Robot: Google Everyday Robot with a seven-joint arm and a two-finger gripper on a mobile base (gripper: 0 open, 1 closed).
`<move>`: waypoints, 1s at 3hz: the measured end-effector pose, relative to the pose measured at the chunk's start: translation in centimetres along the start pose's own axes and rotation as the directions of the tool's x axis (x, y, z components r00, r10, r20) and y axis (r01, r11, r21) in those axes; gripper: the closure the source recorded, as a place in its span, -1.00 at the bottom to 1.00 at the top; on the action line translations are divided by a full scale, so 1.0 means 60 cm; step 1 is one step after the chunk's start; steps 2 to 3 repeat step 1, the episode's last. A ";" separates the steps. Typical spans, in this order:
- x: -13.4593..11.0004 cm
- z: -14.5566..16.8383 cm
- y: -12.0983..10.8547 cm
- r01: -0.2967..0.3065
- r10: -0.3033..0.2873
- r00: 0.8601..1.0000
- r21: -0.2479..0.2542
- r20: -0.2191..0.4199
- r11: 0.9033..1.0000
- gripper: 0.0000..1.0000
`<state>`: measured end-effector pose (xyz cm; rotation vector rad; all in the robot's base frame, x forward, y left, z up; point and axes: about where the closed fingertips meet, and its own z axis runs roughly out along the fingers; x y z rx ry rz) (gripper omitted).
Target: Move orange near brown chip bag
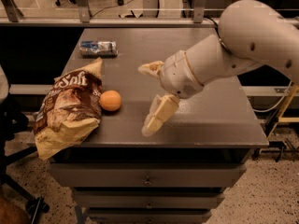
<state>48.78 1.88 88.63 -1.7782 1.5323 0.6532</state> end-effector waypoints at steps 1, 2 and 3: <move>0.006 -0.011 0.004 -0.007 0.007 1.000 0.014 -0.007 1.000 -1.00; 0.006 -0.011 0.004 -0.007 0.007 1.000 0.014 -0.007 1.000 -1.00; 0.006 -0.011 0.004 -0.007 0.007 1.000 0.014 -0.007 1.000 -1.00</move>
Offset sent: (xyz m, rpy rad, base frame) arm 0.0000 0.0000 0.0000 0.0000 0.0000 0.0000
